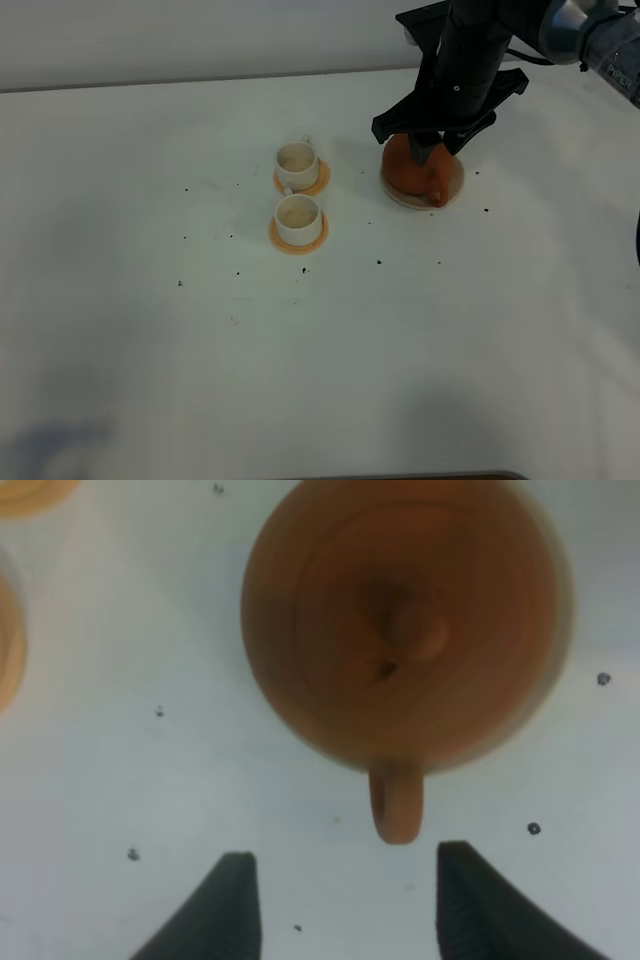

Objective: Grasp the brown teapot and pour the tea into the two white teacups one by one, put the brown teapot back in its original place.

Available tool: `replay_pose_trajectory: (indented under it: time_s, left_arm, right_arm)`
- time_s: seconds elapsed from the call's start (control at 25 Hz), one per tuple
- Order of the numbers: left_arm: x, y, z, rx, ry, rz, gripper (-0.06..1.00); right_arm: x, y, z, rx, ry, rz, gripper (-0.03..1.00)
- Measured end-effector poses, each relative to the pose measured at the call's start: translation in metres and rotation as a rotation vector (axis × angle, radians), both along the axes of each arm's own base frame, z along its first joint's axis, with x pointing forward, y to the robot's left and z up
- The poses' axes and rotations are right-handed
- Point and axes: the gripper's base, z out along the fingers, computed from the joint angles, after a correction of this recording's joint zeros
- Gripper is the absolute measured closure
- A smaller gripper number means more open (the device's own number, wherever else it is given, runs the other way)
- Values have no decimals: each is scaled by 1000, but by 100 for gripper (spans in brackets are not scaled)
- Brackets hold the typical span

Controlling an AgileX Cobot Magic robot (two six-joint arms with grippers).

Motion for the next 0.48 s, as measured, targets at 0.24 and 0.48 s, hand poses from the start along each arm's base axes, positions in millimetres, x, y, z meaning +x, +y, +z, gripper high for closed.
replay_pose_trajectory:
  time_s: [0.24,0.48]
  left_arm:
    - [0,0,0,0,0,0,52]
    - [0,0,0,0,0,0,52]
  right_arm:
    - [3,0,-14,-48,2,29,58]
    - [5,2,-34,-81,29,48,58]
